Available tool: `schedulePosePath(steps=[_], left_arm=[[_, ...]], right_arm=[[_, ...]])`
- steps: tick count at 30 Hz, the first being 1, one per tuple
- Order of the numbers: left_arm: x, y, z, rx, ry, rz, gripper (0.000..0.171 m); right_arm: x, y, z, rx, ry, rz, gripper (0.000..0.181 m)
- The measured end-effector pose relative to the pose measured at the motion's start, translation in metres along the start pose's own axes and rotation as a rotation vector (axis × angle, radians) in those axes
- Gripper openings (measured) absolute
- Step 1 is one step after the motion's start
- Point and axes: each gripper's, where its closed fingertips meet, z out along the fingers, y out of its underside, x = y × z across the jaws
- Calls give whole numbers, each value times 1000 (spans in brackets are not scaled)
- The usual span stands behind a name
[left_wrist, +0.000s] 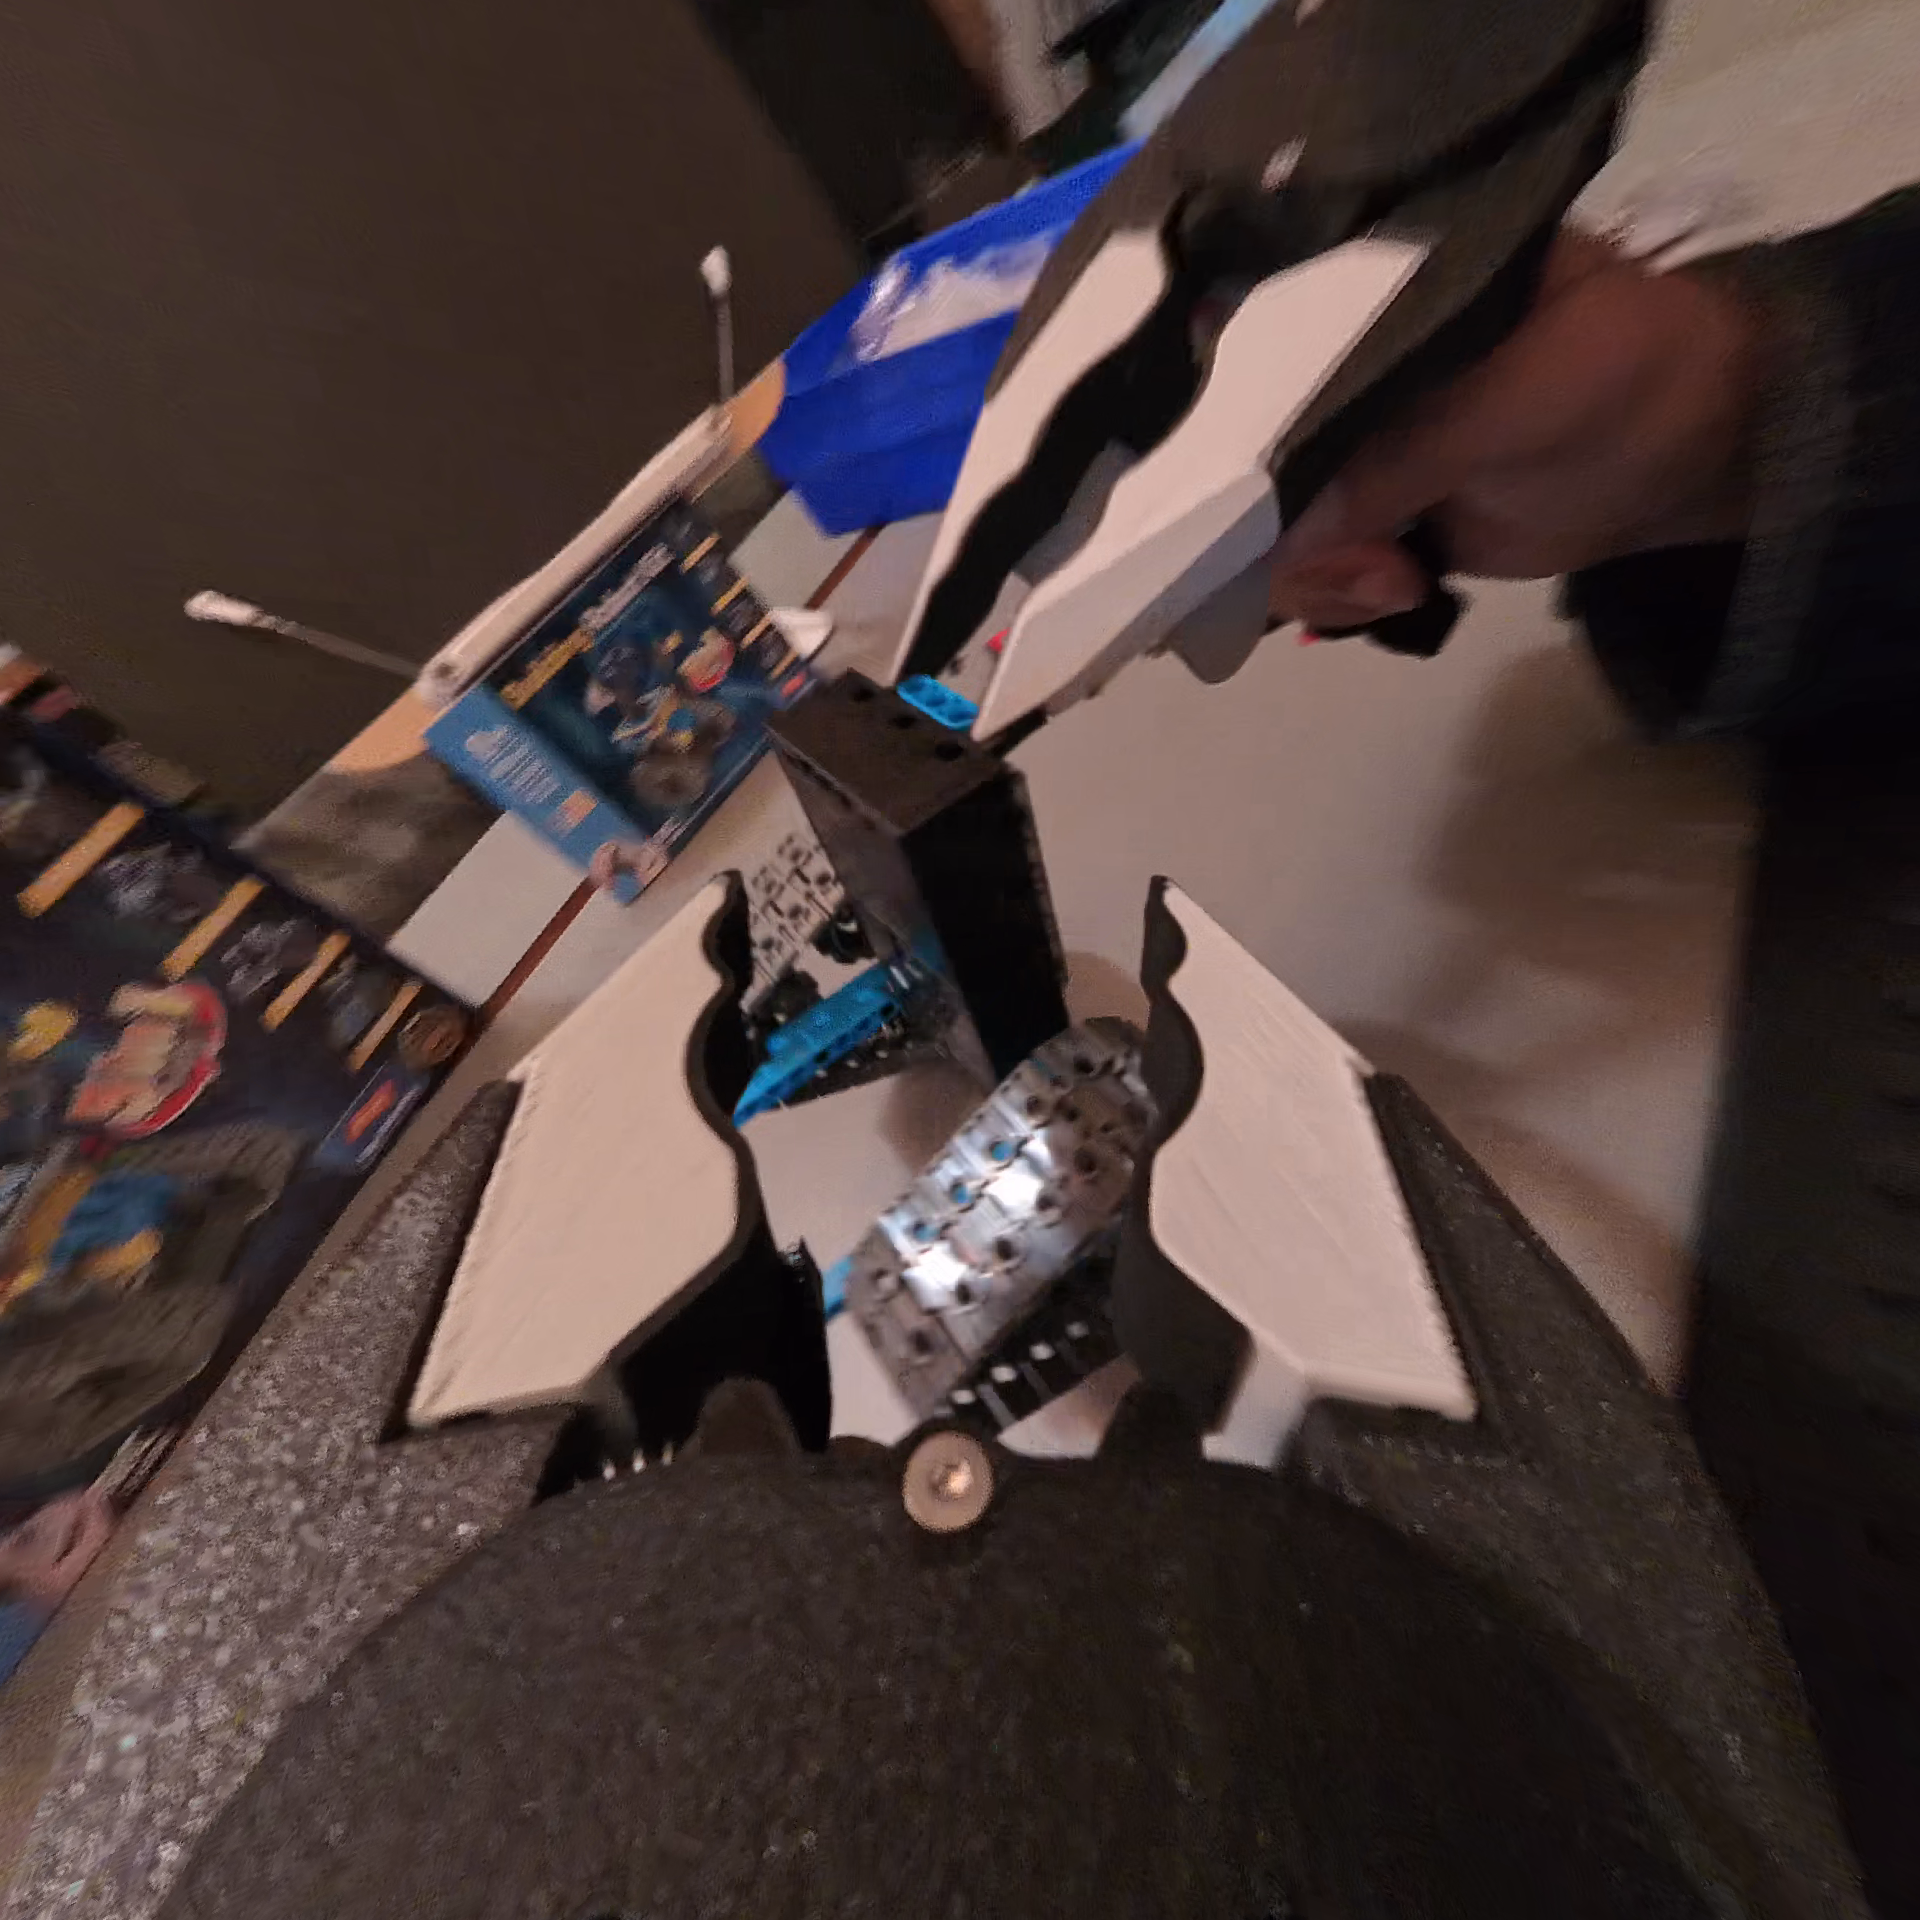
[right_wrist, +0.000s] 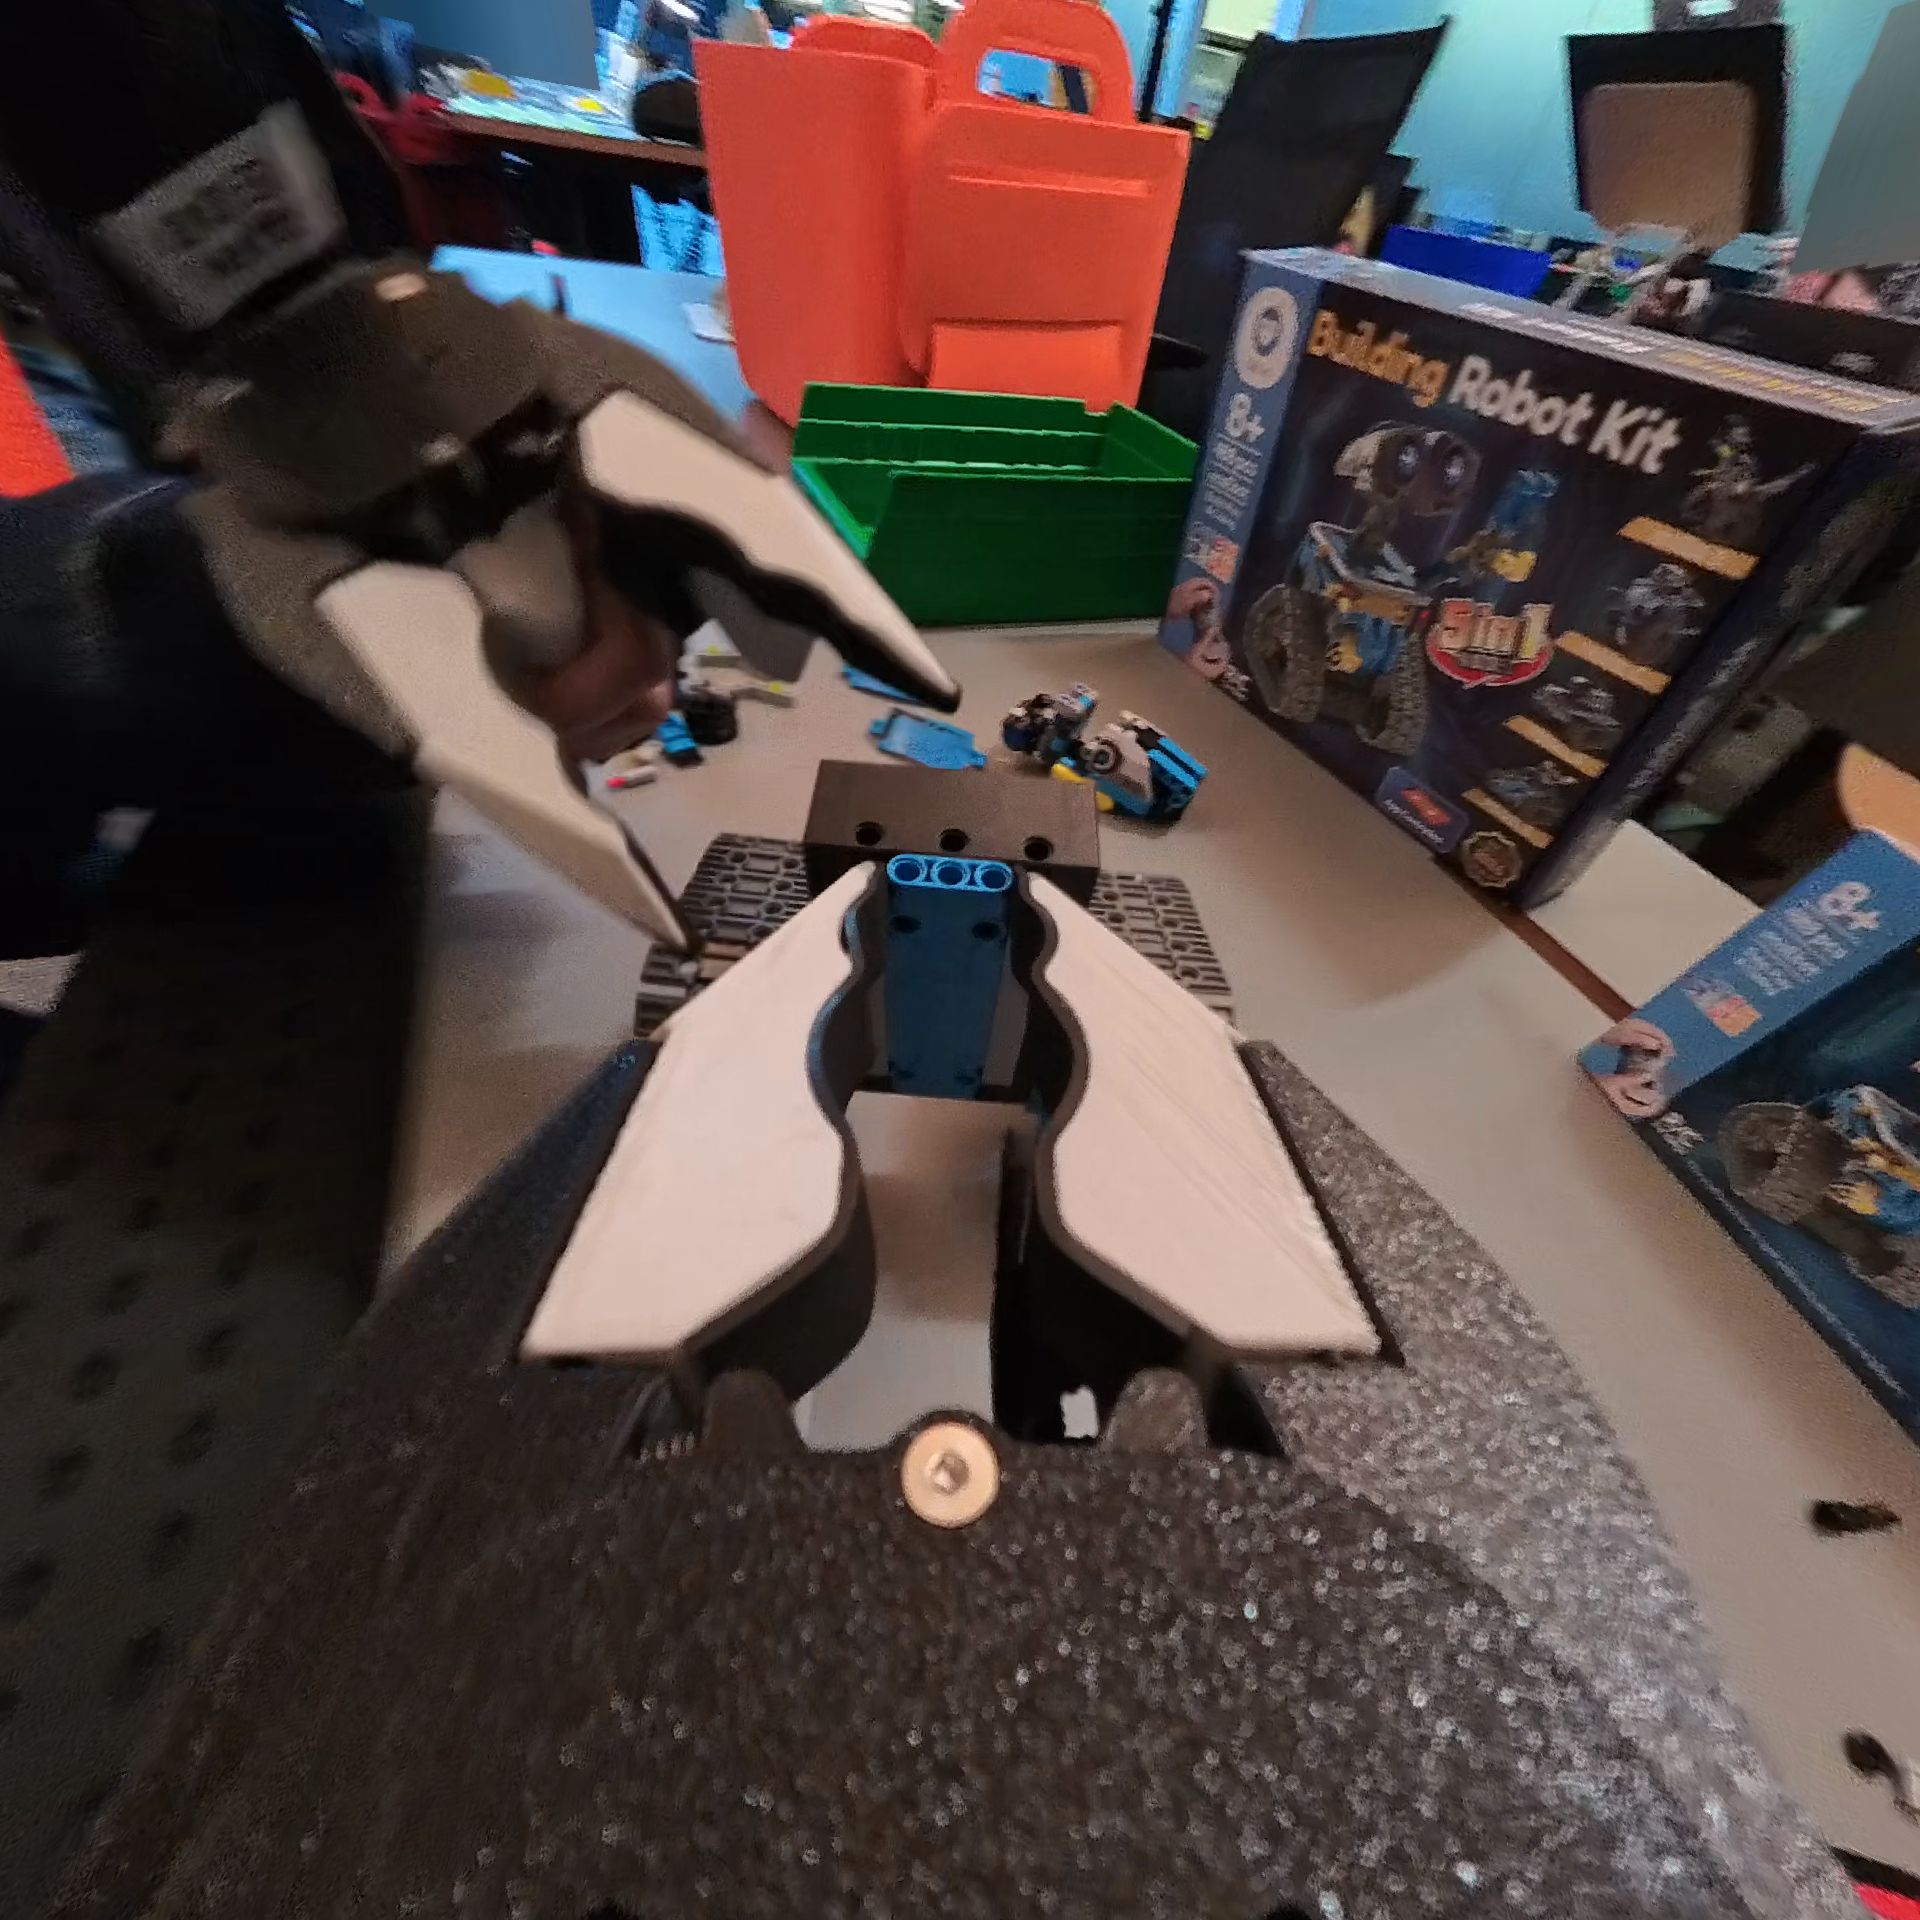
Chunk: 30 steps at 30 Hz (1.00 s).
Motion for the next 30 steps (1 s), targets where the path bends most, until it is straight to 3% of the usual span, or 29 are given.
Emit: schedulePosePath(steps=[5, 8, 10, 12, 13, 20, 26, 30], left_arm=[[18, -20, 7, 64, 545, -229, 85], [21, -25, 29, 84, 639, -254, 89], [29, -20, 41, 34, 649, -193, 87], [30, -15, 48, 6, 610, -114, 67], [29, -14, 48, 4, 607, -105, 66], [30, -14, 39, 86, 654, -152, 65], [23, -23, 41, 148, 653, -267, 65], [31, -13, 47, 119, 658, -283, 65]], right_arm=[[-3, 9, -20, 22, -188, 95, 20], [-6, 11, -25, 31, -215, 99, 20], [-6, 11, -24, 40, -222, 110, 20], [-7, 11, -24, 35, -225, 116, 21], [-7, 11, -23, 35, -225, 115, 20], [-14, 11, -20, 28, -262, 132, 20], [-5, -4, -17, 123, -152, 118, 22], [-7, 5, -15, 74, -198, 188, 21]])
